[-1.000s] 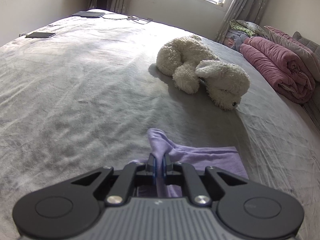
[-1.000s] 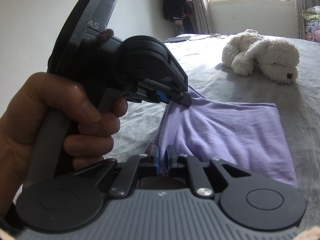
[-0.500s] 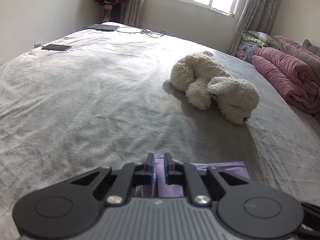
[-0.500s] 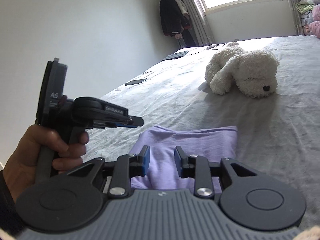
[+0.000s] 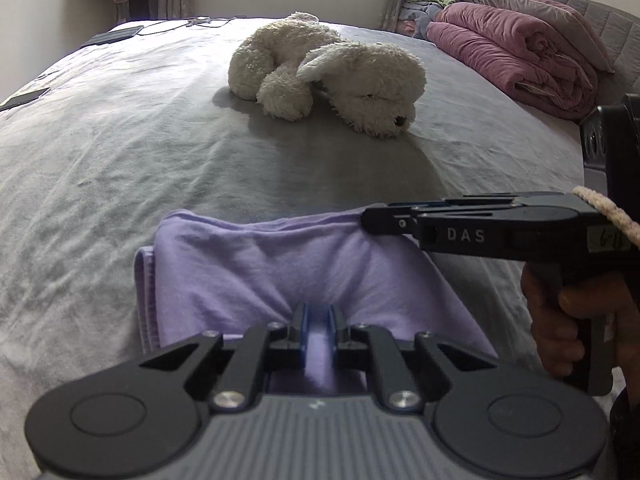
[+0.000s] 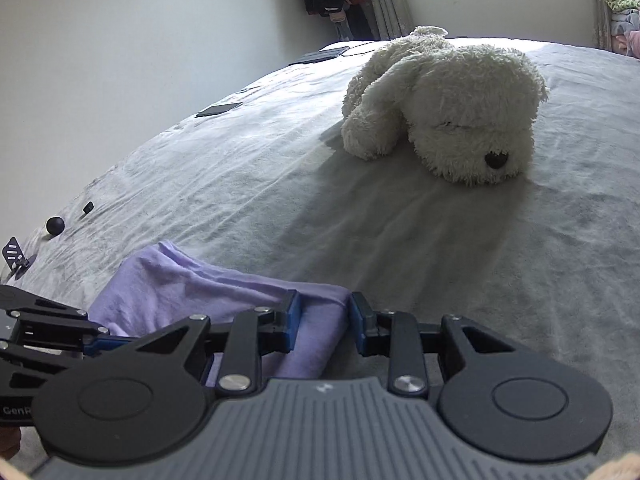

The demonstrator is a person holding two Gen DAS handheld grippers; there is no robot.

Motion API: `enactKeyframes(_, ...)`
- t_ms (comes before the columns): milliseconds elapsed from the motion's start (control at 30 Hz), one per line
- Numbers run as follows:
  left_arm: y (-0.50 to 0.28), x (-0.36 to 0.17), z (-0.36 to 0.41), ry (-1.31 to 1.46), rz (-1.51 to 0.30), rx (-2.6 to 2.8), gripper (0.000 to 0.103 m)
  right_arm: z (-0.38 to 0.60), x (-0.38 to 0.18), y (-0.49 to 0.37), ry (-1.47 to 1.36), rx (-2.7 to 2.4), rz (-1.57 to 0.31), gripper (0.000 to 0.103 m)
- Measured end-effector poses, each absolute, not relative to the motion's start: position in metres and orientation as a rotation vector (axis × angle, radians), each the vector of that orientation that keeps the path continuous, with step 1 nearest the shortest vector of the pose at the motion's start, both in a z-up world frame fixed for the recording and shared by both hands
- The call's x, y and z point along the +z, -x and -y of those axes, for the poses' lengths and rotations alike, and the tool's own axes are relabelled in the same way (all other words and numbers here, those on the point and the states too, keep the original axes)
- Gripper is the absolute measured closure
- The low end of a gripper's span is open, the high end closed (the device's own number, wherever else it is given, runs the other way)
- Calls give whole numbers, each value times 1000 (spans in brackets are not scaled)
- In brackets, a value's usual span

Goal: Fold clothes

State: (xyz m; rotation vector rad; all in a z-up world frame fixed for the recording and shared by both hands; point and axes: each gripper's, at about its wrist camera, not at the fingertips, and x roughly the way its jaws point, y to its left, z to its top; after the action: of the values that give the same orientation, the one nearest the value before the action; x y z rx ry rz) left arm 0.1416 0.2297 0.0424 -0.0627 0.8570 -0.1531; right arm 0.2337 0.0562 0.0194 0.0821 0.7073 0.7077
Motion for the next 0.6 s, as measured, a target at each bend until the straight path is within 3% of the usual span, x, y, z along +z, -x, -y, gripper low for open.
enactKeyframes(33, -141, 42, -231, 66, -861, -155, 93, -55, 18, -235, -91, 710, -706, 86)
enactKeyframes(200, -136, 43, -230, 46, -875, -156, 93, -48, 16, -242, -98, 699, -703, 91)
enactKeyframes(267, -134, 43, -229, 35, -879, -152, 93, -48, 18, -246, -75, 660, -689, 99)
enactKeyframes(533, -132, 47, -234, 48, -876, -145, 92, -43, 12, -245, -90, 669, -666, 99)
enactKeyframes(600, -131, 50, -235, 50, -872, -138, 92, -38, 17, -239, -94, 661, -634, 92)
